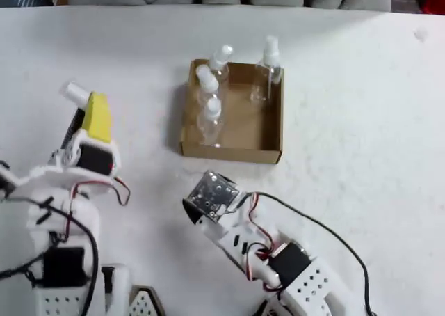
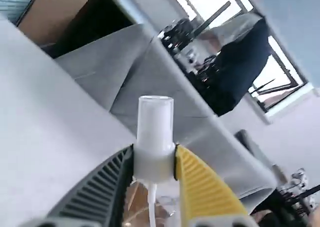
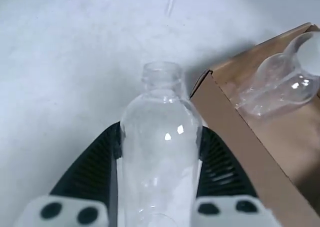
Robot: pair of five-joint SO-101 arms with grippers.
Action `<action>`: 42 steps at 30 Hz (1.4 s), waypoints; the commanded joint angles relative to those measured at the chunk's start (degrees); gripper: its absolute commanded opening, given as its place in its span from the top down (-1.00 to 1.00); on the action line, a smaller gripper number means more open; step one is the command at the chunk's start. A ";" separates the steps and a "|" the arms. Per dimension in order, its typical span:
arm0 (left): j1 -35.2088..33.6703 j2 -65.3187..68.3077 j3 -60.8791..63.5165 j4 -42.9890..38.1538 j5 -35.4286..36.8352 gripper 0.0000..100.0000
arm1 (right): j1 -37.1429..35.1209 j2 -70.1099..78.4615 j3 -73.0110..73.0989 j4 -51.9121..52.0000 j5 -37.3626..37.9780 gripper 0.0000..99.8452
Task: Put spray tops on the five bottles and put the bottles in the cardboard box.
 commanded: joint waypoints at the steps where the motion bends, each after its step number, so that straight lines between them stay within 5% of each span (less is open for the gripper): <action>1: 1.63 -9.45 2.02 0.18 0.62 0.96 | -0.75 -0.84 -0.70 -0.92 0.26 0.97; 42: 7.87 -10.24 6.95 -1.49 -5.54 0.96 | 0.48 -1.19 -3.87 -0.92 -7.38 0.97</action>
